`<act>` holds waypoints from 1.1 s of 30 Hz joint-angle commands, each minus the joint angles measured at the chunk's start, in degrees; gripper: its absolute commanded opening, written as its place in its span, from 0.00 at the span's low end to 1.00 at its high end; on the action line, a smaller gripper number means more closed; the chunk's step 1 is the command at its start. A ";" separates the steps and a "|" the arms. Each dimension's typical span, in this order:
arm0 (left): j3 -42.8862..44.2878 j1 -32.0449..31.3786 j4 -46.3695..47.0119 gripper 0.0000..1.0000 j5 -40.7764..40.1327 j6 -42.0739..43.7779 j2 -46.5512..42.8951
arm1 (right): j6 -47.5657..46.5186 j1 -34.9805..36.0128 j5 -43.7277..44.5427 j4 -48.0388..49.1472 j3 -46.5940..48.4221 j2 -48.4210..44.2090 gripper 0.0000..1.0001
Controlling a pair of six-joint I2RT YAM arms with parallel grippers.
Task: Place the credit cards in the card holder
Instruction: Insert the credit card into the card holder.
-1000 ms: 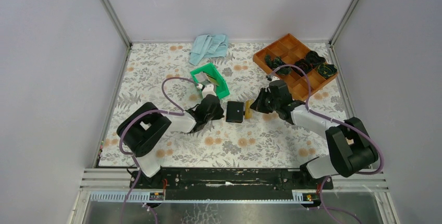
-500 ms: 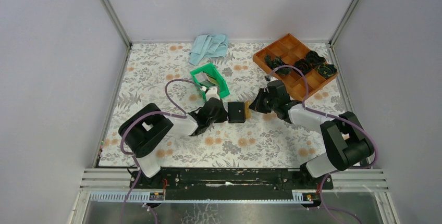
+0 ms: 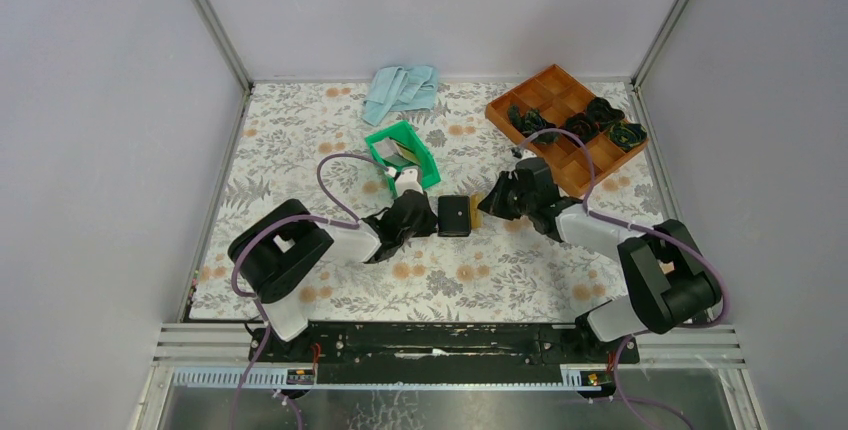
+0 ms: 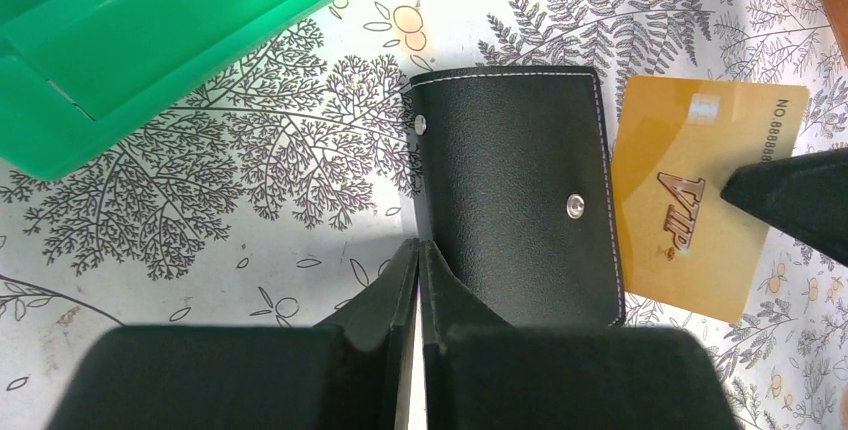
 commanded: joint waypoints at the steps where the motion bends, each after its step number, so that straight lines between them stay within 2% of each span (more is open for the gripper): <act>1: -1.55 -1.06 -2.88 0.07 -0.31 0.22 0.78 | 1.92 -0.07 -1.86 3.45 -0.69 -3.40 0.00; 16: -1.43 -1.64 -4.66 0.07 -1.20 0.57 -0.19 | 2.27 -1.02 -2.77 3.25 -2.15 -6.01 0.00; 33: -0.86 -2.21 -5.41 0.07 -1.81 0.57 -0.30 | 2.32 -1.15 -3.30 5.77 -5.26 -3.80 0.00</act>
